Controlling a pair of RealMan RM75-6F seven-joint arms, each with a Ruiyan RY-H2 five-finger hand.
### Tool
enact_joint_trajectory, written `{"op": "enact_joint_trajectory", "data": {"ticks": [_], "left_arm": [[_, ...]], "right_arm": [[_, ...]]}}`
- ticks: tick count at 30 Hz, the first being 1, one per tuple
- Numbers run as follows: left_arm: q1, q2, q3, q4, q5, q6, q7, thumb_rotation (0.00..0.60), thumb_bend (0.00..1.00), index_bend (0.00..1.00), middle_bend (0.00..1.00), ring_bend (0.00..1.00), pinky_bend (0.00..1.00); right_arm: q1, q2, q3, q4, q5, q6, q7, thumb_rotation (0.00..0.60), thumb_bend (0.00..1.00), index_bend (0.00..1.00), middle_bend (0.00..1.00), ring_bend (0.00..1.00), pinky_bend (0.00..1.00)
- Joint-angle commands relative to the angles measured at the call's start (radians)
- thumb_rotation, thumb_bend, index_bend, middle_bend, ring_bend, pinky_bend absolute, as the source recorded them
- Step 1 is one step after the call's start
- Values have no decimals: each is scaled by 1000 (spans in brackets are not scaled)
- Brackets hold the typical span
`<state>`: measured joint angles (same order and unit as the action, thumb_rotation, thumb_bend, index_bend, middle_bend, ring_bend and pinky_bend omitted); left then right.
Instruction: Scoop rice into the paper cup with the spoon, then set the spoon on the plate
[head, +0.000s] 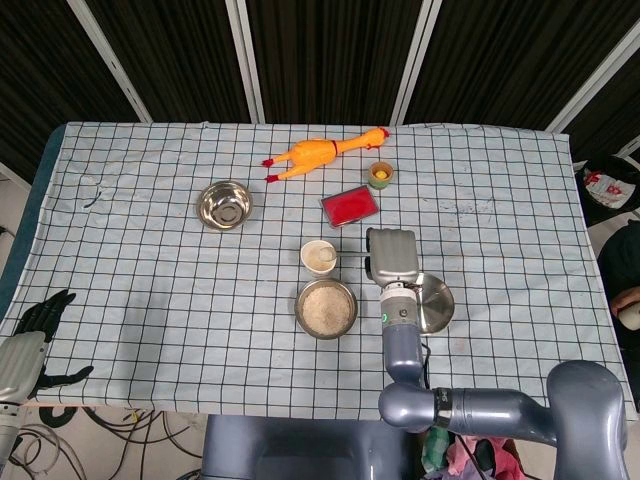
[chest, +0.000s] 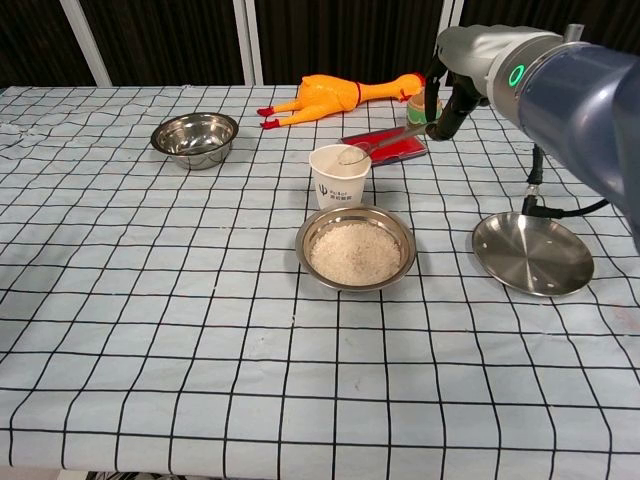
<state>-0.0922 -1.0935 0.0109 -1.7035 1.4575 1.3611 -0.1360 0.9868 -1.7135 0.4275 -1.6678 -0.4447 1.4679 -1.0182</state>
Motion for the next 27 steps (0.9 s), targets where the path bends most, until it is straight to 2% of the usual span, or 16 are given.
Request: {"op": "enact_joint_trajectory", "data": {"ticks": [1, 9, 17, 27], "left_arm": [[0, 0, 1, 0, 1, 0, -3, 600, 10, 0, 0, 0, 0], [-1, 2, 3, 0, 6, -1, -13, 600, 9, 0, 0, 0, 0], [-2, 4, 3, -1, 7, -4, -17, 600, 9, 0, 0, 0, 0], [-3, 4, 4, -3, 7, -5, -17, 600, 9, 0, 0, 0, 0]], "right_arm": [[12, -18, -27, 28, -35, 0, -7, 600, 507, 689, 1000, 1000, 1000], [34, -39, -106, 109, -146, 9, -62, 600, 509, 689, 1000, 1000, 1000], [36, -36, -145, 139, -224, 19, -104, 600, 508, 689, 1000, 1000, 1000], [47, 22, -302, 187, -450, -22, -191, 600, 509, 689, 1000, 1000, 1000]]}}
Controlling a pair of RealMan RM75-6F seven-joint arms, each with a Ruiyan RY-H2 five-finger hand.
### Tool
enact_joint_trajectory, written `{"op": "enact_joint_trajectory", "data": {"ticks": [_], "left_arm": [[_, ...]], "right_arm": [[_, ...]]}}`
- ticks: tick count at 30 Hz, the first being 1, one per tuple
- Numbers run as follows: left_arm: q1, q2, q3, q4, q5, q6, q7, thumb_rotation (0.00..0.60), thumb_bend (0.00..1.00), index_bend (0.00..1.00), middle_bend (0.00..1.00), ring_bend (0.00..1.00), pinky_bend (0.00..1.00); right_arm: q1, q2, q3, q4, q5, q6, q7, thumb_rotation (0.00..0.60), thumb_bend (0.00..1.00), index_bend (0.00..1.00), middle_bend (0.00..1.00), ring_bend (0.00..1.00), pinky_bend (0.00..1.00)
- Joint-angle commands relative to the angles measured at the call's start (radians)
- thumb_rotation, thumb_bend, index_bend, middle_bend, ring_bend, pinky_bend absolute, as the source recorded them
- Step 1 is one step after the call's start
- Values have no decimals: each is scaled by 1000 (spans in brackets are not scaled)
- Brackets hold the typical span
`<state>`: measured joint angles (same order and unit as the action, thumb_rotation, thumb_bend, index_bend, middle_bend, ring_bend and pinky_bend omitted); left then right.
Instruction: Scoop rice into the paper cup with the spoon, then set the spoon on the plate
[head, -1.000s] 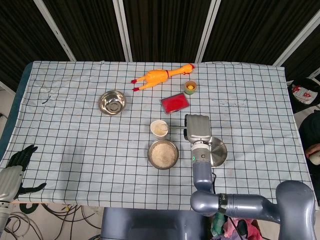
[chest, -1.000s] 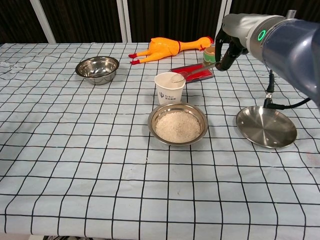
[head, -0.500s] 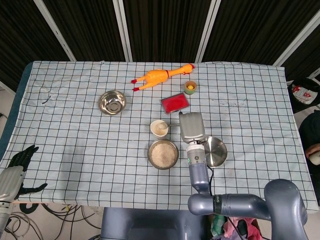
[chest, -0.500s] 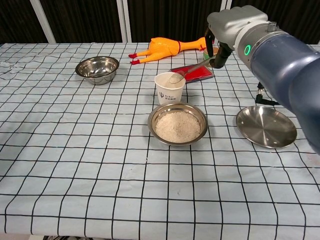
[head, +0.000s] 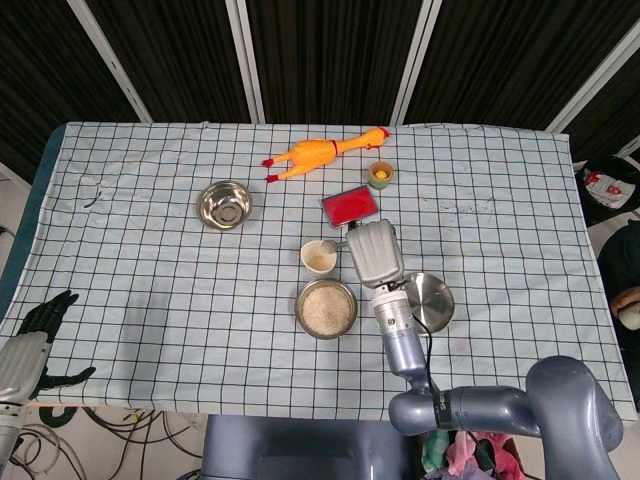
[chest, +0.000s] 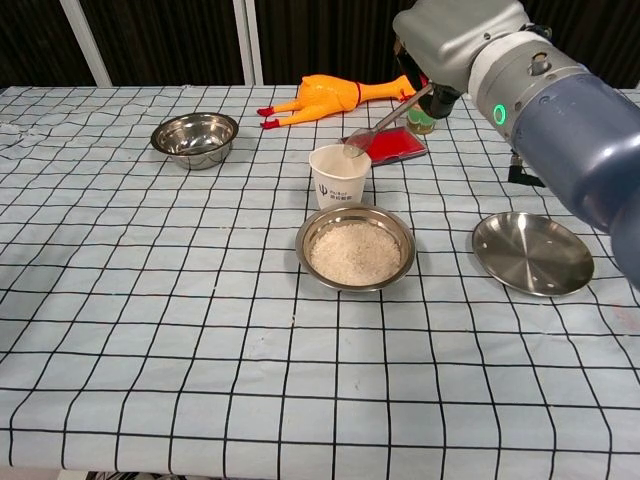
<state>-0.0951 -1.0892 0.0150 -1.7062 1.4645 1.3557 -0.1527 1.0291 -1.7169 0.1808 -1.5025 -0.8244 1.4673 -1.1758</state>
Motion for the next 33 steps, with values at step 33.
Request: {"op": "enact_joint_trajectory", "data": {"ticks": [33], "left_arm": [[-1, 1, 0, -2, -3, -3, -3, 600, 9, 0, 0, 0, 0]], "right_arm": [[-81, 47, -51, 13, -210, -37, -63, 600, 509, 690, 1000, 1000, 1000]]}}
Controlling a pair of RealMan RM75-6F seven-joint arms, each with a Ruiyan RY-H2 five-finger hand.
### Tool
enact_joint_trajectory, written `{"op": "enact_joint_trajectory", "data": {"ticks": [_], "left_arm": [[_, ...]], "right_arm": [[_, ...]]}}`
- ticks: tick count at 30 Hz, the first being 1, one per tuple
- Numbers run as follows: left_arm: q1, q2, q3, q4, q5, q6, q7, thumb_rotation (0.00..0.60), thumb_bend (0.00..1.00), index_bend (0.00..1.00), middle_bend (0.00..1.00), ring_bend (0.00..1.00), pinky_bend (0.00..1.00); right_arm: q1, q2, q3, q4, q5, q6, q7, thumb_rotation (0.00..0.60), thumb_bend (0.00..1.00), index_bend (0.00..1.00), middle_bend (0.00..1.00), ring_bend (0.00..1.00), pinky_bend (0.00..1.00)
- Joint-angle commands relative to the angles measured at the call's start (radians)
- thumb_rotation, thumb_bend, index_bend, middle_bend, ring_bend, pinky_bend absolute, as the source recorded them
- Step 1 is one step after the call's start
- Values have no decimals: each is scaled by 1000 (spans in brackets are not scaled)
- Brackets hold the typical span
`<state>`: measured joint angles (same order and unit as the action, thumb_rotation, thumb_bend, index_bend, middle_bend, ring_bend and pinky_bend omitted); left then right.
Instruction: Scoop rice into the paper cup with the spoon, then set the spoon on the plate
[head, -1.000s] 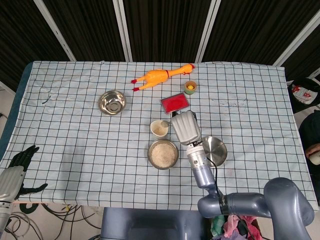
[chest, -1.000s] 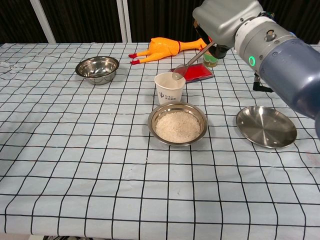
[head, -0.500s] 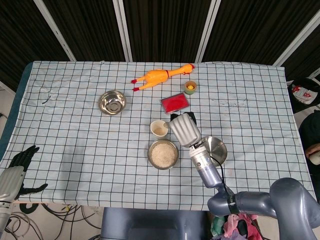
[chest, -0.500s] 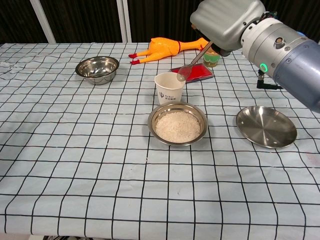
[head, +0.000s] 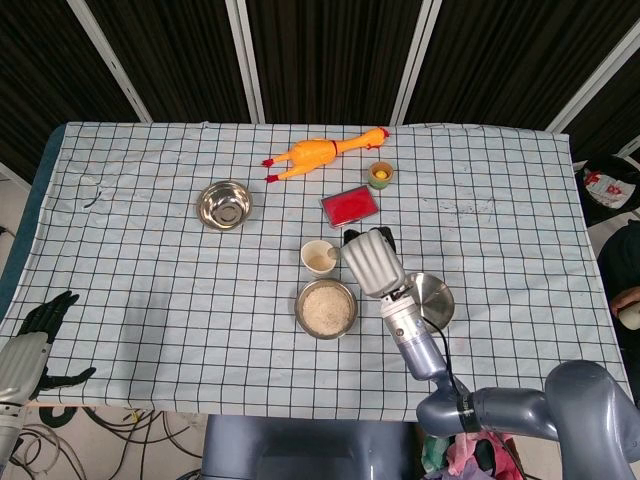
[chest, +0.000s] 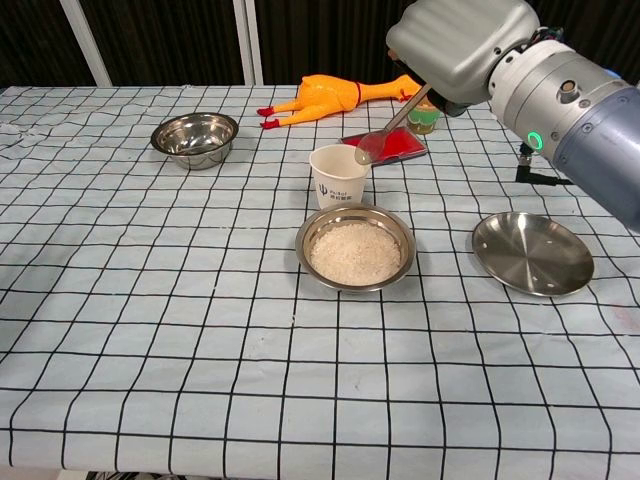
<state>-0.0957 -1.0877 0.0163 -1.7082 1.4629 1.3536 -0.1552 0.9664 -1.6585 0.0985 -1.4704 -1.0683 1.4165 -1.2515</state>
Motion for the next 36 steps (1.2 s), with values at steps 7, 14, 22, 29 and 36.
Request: {"op": "enact_joint_trajectory", "data": {"ticks": [7, 14, 22, 29, 36], "left_arm": [[-1, 1, -2, 0, -4, -1, -1, 600, 10, 0, 0, 0, 0], [1, 3, 0, -5, -3, -1, -6, 600, 10, 0, 0, 0, 0], [7, -1, 5, -4, 8, 13, 9, 600, 10, 0, 0, 0, 0], [13, -3, 10, -2, 17, 21, 12, 600, 9, 0, 0, 0, 0], [14, -3, 11, 0, 20, 23, 10, 600, 10, 0, 0, 0, 0]], "right_arm": [[-73, -30, 144, -125, 137, 74, 85, 600, 508, 690, 1000, 1000, 1000], [-165, 67, 167, -294, 161, 137, 163, 600, 508, 690, 1000, 1000, 1000], [-319, 187, 45, -385, 143, 165, 274, 600, 508, 690, 1000, 1000, 1000], [-420, 172, -45, -293, 144, 143, 377, 600, 509, 689, 1000, 1000, 1000], [-465, 120, -70, -165, 149, 104, 406, 600, 509, 690, 1000, 1000, 1000]]}}
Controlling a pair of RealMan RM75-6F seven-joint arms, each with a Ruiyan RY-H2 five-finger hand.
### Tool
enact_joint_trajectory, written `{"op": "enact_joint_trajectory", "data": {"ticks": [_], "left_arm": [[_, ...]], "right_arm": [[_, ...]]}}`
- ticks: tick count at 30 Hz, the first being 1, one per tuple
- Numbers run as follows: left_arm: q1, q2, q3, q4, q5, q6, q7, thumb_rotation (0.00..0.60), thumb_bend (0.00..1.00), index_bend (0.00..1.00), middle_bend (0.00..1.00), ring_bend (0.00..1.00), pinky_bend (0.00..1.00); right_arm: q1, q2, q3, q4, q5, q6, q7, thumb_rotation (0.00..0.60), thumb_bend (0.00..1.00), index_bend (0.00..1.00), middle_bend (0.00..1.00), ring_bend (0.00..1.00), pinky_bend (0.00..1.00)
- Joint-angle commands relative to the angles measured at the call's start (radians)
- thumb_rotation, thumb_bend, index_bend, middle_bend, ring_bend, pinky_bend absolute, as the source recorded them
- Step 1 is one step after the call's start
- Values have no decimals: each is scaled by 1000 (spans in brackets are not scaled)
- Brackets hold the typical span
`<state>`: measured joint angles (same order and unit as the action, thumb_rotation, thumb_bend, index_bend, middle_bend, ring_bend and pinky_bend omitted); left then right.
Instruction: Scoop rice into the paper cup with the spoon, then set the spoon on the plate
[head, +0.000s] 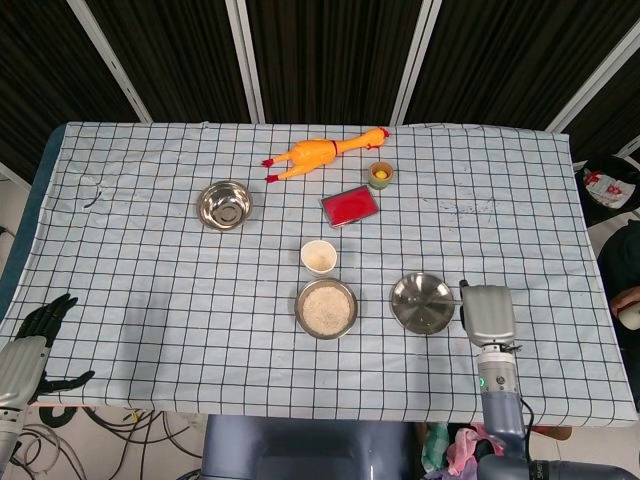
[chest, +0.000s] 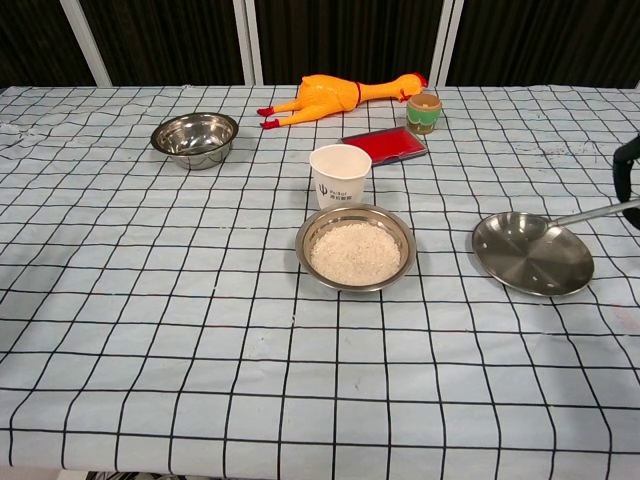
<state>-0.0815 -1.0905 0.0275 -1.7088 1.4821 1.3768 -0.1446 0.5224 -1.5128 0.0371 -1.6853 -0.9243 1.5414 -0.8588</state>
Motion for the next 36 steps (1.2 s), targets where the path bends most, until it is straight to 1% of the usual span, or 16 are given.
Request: {"op": "enact_joint_trajectory", "data": {"ticks": [1, 7, 9, 11, 13, 16, 19, 21, 25, 26, 28, 29, 32, 34, 35, 36], "left_arm": [[0, 0, 0, 1, 1, 0, -1, 600, 10, 0, 0, 0, 0], [-1, 0, -2, 1, -3, -2, -3, 600, 10, 0, 0, 0, 0], [-2, 0, -2, 1, -3, -4, -3, 600, 10, 0, 0, 0, 0], [-3, 0, -3, 1, -4, -5, -2, 600, 10, 0, 0, 0, 0], [-4, -1, -3, 1, -4, -7, 1, 600, 10, 0, 0, 0, 0], [-3, -1, -3, 1, -5, -6, 1, 600, 10, 0, 0, 0, 0], [-2, -1, -4, 1, -5, -3, 0, 600, 9, 0, 0, 0, 0], [-2, -1, -3, 2, -4, -4, 1, 600, 10, 0, 0, 0, 0], [-1, -1, -3, 4, -3, -2, 2, 600, 9, 0, 0, 0, 0], [-1, -1, -3, 4, -3, -1, 2, 600, 9, 0, 0, 0, 0], [0, -1, -4, 5, -3, 1, 3, 600, 10, 0, 0, 0, 0], [0, -1, -4, 5, -3, 2, 4, 600, 10, 0, 0, 0, 0], [1, -2, -4, 8, -2, 4, 9, 600, 9, 0, 0, 0, 0], [1, -4, -4, 12, 0, 7, 15, 600, 10, 0, 0, 0, 0], [1, -5, -4, 14, 0, 8, 19, 600, 10, 0, 0, 0, 0], [1, -6, -4, 16, 1, 9, 24, 600, 10, 0, 0, 0, 0]], "right_arm": [[-23, -30, -7, 62, 6, -23, 12, 600, 509, 689, 1000, 1000, 1000], [-34, -58, 27, 136, 26, -42, 13, 600, 507, 689, 1000, 1000, 1000], [-40, -61, 31, 148, 25, -47, 14, 600, 489, 660, 1000, 1000, 1000], [-45, -63, 32, 154, 22, -49, 13, 600, 459, 551, 1000, 1000, 1000], [-51, -65, 35, 154, 19, -51, 13, 600, 427, 353, 1000, 1000, 1000], [-56, -66, 38, 147, 16, -52, 14, 600, 392, 176, 1000, 1000, 1000], [-66, -63, 34, 135, 6, -49, 14, 600, 346, 75, 1000, 1000, 1000], [-76, -55, 26, 123, -6, -46, 13, 600, 322, 30, 1000, 1000, 1000], [-95, -35, 9, 108, -40, -38, 27, 600, 306, 8, 985, 1000, 1000], [-101, -28, 5, 98, -49, -35, 40, 600, 306, 9, 967, 1000, 995], [-119, -1, -6, 77, -80, -23, 72, 600, 305, 9, 904, 972, 949], [-127, 11, -13, 70, -96, -18, 85, 600, 305, 9, 848, 934, 901], [-158, 72, -52, 54, -174, 13, 136, 600, 298, 5, 565, 681, 658], [-183, 121, -85, 49, -235, 37, 175, 600, 275, 0, 316, 411, 454], [-194, 144, -102, 46, -263, 45, 198, 600, 262, 0, 246, 323, 390], [-206, 171, -120, 44, -293, 54, 222, 600, 239, 0, 155, 209, 311]]}}
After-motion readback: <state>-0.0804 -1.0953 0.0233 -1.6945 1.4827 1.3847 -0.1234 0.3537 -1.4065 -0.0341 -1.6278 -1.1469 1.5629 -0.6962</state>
